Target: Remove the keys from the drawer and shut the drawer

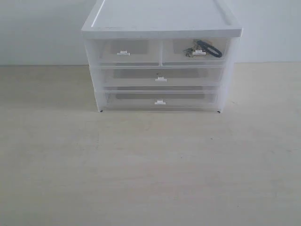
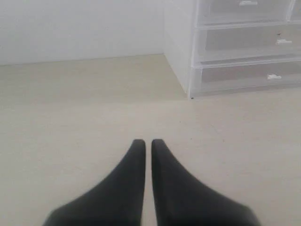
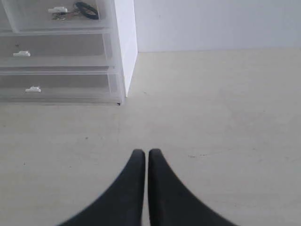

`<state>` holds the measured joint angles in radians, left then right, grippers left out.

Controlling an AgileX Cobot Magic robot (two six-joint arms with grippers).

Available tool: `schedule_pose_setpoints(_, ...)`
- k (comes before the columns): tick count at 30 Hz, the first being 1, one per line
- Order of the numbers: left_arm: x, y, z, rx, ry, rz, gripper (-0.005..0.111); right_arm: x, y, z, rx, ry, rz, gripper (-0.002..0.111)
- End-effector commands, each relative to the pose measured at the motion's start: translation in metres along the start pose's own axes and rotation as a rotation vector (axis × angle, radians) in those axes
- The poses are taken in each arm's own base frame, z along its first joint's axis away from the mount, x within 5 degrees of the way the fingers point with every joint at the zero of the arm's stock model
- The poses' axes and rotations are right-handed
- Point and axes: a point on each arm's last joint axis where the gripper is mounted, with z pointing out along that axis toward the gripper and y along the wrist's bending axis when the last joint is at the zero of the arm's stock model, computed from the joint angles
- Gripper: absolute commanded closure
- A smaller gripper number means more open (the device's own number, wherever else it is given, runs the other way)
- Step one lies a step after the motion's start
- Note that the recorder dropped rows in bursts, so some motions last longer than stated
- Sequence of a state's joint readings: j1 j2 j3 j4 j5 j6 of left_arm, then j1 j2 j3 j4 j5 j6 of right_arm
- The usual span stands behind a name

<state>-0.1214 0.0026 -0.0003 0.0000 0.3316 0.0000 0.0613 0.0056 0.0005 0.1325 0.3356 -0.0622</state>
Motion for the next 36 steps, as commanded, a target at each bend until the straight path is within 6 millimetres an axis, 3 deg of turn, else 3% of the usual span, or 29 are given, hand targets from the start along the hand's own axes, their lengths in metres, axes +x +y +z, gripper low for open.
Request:
schedule_pose_setpoints(1, -0.002, 0.002, 0.000, -0.022, -0.018, 0.125, 0.103, -0.001, 0.000, 0.000, 0.006, -0.015, -0.003, 0.108)
schedule_pose_setpoints(15, 0.000, 0.000, 0.000, -0.006, -0.004, 0.091, 0.103, -0.001, 0.000, 0.000, 0.006, -0.015, -0.003, 0.108)
schedule_pose_setpoints(26, -0.077, -0.012, -0.038, 0.154, -0.212, -0.227, 0.103, -0.001, 0.000, 0.000, 0.006, -0.015, -0.003, 0.108)
schedule_pose_setpoints(36, -0.088, -0.019, -0.045, 0.288, -0.254, -0.477, 0.103, -0.001, 0.000, 0.000, 0.006, -0.015, -0.003, 0.108)
